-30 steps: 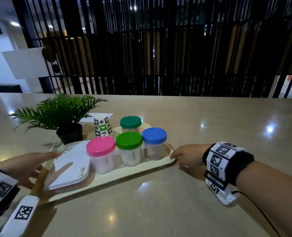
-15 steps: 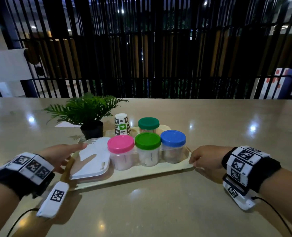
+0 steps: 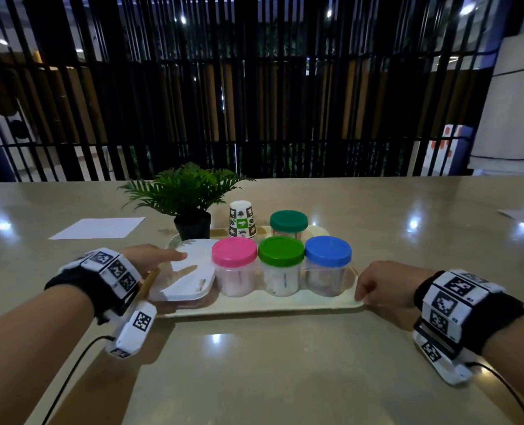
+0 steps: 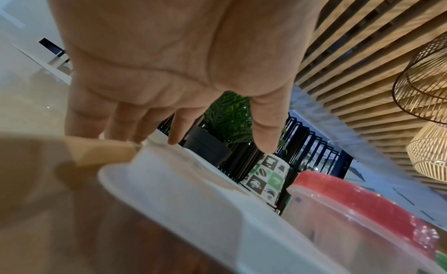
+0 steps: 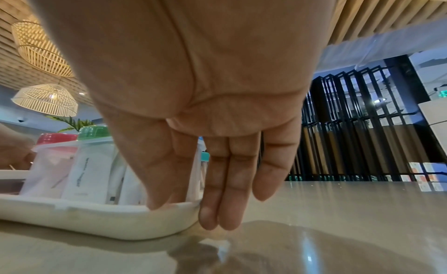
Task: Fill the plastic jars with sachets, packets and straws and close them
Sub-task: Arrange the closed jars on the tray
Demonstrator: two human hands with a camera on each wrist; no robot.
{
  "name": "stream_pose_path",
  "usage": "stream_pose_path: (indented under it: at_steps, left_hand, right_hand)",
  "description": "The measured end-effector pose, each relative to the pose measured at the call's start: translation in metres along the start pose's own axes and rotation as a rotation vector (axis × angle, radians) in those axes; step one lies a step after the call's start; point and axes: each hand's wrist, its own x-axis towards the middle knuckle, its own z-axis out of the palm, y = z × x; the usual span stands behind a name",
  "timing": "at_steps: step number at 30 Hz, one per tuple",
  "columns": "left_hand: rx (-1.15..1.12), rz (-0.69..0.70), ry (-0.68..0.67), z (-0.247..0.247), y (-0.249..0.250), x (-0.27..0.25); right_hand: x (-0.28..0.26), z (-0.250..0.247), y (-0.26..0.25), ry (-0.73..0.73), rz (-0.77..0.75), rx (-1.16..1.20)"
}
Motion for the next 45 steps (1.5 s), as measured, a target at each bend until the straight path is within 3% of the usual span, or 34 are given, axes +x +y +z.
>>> stream_pose_path:
  at_steps: [13, 16, 22, 27, 37, 45]
  left_hand:
    - [0.204, 0.120, -0.052, 0.015, 0.009, 0.056]
    - [0.268, 0.164, -0.043, 0.016, 0.013, 0.045]
    - [0.615, 0.427, -0.064, 0.035, 0.029, -0.021]
    - [0.925, 0.404, -0.082, 0.059, 0.029, -0.037]
    - [0.980, 0.311, 0.067, 0.069, 0.026, -0.041]
    - [0.980, 0.294, 0.085, 0.070, 0.028, -0.050]
  right_hand:
    - [-0.011, 0.002, 0.016, 0.018, 0.008, 0.036]
    - [-0.012, 0.001, 0.015, 0.011, 0.001, 0.026]
    - [-0.013, 0.002, 0.015, 0.011, 0.007, 0.034]
    - [-0.013, 0.003, 0.015, 0.017, 0.022, 0.043]
    - [-0.013, 0.004, 0.013, 0.027, 0.037, 0.047]
    - [-0.016, 0.003, 0.011, 0.037, 0.055, 0.054]
